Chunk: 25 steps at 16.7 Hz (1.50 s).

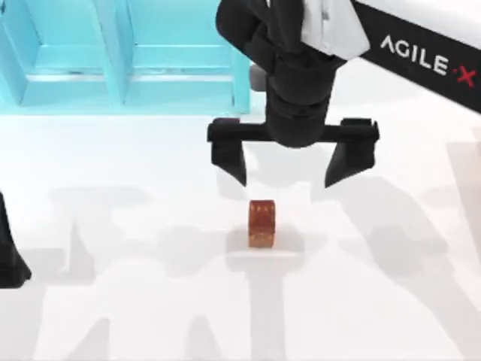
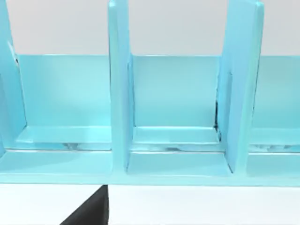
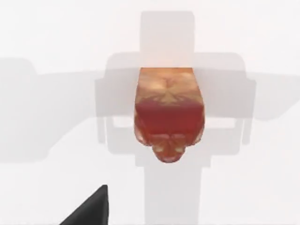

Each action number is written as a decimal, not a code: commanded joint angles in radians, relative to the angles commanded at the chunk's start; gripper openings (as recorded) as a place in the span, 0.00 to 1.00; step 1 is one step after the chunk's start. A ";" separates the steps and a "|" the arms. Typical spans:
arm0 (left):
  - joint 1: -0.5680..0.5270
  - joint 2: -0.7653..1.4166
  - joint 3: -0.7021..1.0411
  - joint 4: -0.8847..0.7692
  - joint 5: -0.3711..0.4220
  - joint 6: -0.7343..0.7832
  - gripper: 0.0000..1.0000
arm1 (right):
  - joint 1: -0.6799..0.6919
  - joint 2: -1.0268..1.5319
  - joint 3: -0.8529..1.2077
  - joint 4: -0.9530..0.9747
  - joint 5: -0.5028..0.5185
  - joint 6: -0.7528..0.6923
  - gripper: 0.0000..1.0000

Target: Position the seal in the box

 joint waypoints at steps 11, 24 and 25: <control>0.000 0.000 0.000 0.000 0.000 0.000 1.00 | 0.039 0.104 0.134 -0.054 0.008 0.043 1.00; 0.000 0.000 0.000 0.000 0.000 0.000 1.00 | 0.046 0.147 -0.188 0.310 0.009 0.047 1.00; 0.000 0.000 0.000 0.000 0.000 0.000 1.00 | 0.046 0.147 -0.188 0.310 0.009 0.047 1.00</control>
